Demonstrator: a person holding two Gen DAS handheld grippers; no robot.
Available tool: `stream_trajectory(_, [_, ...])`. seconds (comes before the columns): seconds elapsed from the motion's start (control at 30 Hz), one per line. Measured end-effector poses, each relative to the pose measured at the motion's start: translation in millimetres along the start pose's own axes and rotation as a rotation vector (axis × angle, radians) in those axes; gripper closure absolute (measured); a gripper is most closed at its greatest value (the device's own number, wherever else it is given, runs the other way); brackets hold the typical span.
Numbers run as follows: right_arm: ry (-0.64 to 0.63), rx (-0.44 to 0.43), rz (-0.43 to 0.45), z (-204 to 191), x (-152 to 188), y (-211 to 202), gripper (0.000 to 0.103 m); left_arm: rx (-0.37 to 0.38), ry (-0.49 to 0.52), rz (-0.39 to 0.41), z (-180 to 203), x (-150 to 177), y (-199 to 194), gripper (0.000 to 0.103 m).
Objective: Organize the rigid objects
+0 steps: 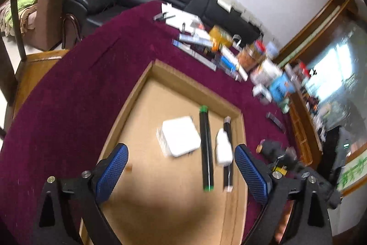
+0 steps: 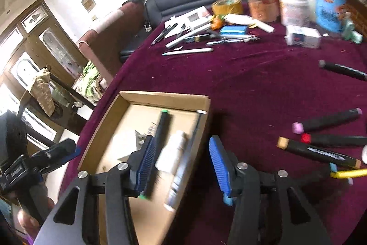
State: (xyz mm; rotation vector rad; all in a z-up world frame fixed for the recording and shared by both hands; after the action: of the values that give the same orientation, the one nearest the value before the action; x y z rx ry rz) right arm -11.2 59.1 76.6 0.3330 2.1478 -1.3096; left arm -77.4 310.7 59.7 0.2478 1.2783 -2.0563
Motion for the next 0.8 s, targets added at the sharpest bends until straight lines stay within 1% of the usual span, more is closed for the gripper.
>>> stream_trajectory(0.07, [0.004,0.016,0.027,11.1,8.5,-15.0,0.045,-0.024,0.024,-0.048,6.4,9.3,8.6,0.007])
stream_trajectory(0.1, [0.006,0.029,0.050,18.3,13.4,-25.0,0.044,-0.038,0.041,-0.060,10.2,12.1,12.0,0.007])
stream_trajectory(0.17, [0.008,0.053,0.082,27.0,19.7,-39.4,0.043,-0.108,0.106,-0.074,22.9,16.8,20.7,0.010])
stream_trajectory(0.2, [0.009,0.059,0.091,29.6,21.1,-43.8,0.042,-0.140,0.131,-0.076,27.6,17.7,24.3,0.017])
stream_trajectory(0.23, [0.014,0.065,0.106,34.0,23.6,-50.9,0.042,-0.176,0.156,-0.084,31.7,17.1,29.5,0.021])
stream_trajectory(0.3, [0.025,0.072,0.128,40.6,27.2,-60.5,0.038,-0.227,0.176,-0.098,34.3,12.2,43.2,0.034])
stream_trajectory(0.37, [0.044,0.072,0.145,48.4,28.5,-68.6,0.037,-0.300,0.179,-0.089,34.6,1.0,62.9,0.036])
stream_trajectory(0.4, [0.054,0.064,0.155,51.7,29.4,-72.1,0.037,-0.301,0.177,-0.078,34.7,-3.5,67.5,0.037])
stream_trajectory(0.47, [0.063,0.057,0.171,55.8,30.3,-77.9,0.037,-0.267,0.160,-0.055,35.4,-10.0,67.4,0.037])
stream_trajectory(0.53, [0.060,0.058,0.192,59.6,32.0,-84.6,0.037,-0.230,0.127,-0.012,39.8,-8.9,51.2,0.035])
stream_trajectory(0.57, [0.054,0.068,0.209,62.3,32.9,-88.7,0.037,-0.194,0.118,0.011,44.5,-5.5,39.3,0.028])
stream_trajectory(0.6, [0.050,0.079,0.220,64.7,34.4,-91.5,0.037,-0.168,0.121,0.023,49.9,-1.9,30.1,0.019])
stream_trajectory(0.63, [0.048,0.092,0.231,67.3,35.5,-93.7,0.037,-0.149,0.125,0.034,54.2,1.6,23.0,0.016])
stream_trajectory(0.73, [0.069,0.117,0.258,82.1,39.1,-97.8,0.035,-0.114,0.155,0.082,66.5,18.1,-4.3,0.014])
stream_trajectory(0.8, [0.094,0.131,0.265,93.0,41.9,-97.7,0.035,-0.097,0.150,0.105,68.1,28.2,-17.5,0.014])
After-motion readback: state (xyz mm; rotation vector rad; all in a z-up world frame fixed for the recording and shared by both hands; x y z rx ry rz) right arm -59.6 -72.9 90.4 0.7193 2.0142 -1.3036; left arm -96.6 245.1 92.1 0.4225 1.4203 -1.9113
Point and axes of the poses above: each gripper's, at about its wrist camera, not at the fingertips, and y roughly the way its jaws point, z to its right, x to its underside, the point moved 1 cm from there along y, roughly the way its jaws point, and after that the axes turned 1 degree about x, right-handed, at the moved point
